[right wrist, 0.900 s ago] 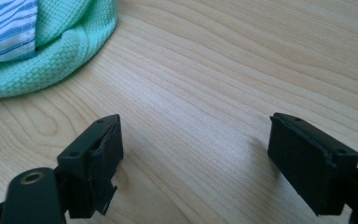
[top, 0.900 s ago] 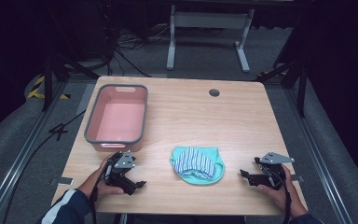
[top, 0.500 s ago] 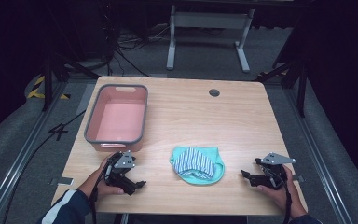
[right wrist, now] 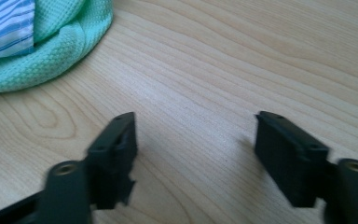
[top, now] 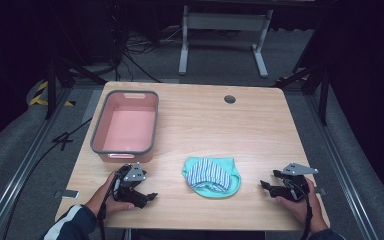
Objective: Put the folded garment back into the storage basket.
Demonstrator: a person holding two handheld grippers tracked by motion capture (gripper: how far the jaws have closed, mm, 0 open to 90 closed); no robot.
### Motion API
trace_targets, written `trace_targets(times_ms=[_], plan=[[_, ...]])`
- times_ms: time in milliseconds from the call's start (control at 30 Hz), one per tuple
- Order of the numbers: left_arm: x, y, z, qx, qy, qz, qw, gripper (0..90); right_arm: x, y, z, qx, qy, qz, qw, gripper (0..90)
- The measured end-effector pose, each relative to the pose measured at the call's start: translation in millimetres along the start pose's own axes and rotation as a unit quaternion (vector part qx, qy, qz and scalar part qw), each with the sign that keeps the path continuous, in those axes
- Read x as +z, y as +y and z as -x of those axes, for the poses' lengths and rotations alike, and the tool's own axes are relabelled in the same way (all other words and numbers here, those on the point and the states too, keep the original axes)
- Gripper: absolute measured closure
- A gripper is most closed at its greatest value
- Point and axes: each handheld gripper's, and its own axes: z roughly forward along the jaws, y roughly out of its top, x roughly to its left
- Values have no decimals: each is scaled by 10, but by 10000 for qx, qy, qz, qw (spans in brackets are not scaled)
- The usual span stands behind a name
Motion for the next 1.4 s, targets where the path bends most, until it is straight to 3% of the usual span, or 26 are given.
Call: trace_targets(times_ms=[100,333,400,467,667,800,967,1033,1267,1400], plan=[[3,27,-7,-77,-137,113,9998,216,-10,2,2,52,-32,-19,10000,393],[38,246,78,89,-69,385,9992,273,-33,101,-94,4,149,124,9998,400],[81,335,86,27,33,409,9992,321,-32,158,-142,-7,241,187,9995,400],[151,443,96,8,0,387,9992,334,-14,226,-201,-84,274,213,9994,407],[389,706,171,147,175,324,9992,376,71,446,-395,-309,418,310,9982,448],[515,864,210,332,503,271,9978,434,176,551,-487,-416,485,280,9976,455],[618,997,203,198,310,411,9985,429,341,681,-544,-419,448,231,9978,457],[635,1019,197,216,359,414,9983,425,371,704,-551,-405,463,252,9978,457],[820,1020,143,178,273,194,9993,396,609,791,-660,-474,372,-22,9982,453],[832,985,87,-88,125,191,9997,341,694,741,-685,-521,380,-227,9977,436]])
